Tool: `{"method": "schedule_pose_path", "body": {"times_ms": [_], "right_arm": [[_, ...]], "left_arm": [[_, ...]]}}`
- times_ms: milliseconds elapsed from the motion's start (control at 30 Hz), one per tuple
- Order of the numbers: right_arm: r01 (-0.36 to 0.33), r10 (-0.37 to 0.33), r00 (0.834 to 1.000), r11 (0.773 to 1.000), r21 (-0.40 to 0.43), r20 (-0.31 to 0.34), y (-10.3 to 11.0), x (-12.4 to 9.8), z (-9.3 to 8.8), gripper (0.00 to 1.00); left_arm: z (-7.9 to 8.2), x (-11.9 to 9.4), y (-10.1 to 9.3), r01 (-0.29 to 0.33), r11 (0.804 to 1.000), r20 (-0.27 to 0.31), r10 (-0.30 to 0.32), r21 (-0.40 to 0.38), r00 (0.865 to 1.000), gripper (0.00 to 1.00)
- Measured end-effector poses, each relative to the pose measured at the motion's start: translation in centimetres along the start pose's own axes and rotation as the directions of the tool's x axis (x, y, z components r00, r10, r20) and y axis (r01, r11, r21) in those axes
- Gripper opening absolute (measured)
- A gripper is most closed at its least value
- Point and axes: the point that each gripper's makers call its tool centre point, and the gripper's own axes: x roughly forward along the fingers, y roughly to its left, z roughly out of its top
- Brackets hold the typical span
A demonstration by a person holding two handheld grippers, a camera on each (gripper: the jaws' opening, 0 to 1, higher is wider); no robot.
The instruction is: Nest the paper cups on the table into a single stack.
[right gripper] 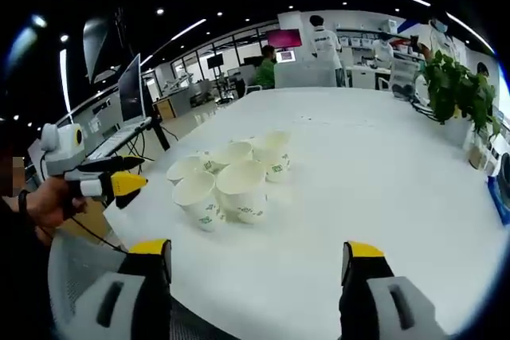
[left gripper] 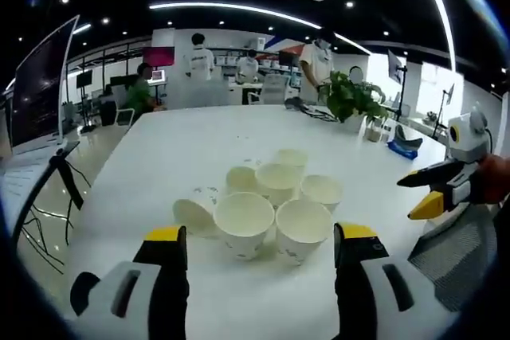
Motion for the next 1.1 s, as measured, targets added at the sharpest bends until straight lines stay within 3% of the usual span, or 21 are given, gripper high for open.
{"method": "schedule_pose_path", "body": {"times_ms": [1100], "right_arm": [[0.001, -0.001, 1.000, 1.000, 0.009, -0.012, 0.0, 0.2, -1.1, 0.89]], "left_arm": [[-0.6, -0.1, -0.1, 0.004, 1.000, -0.011, -0.004, -0.012, 1.000, 0.73]]}}
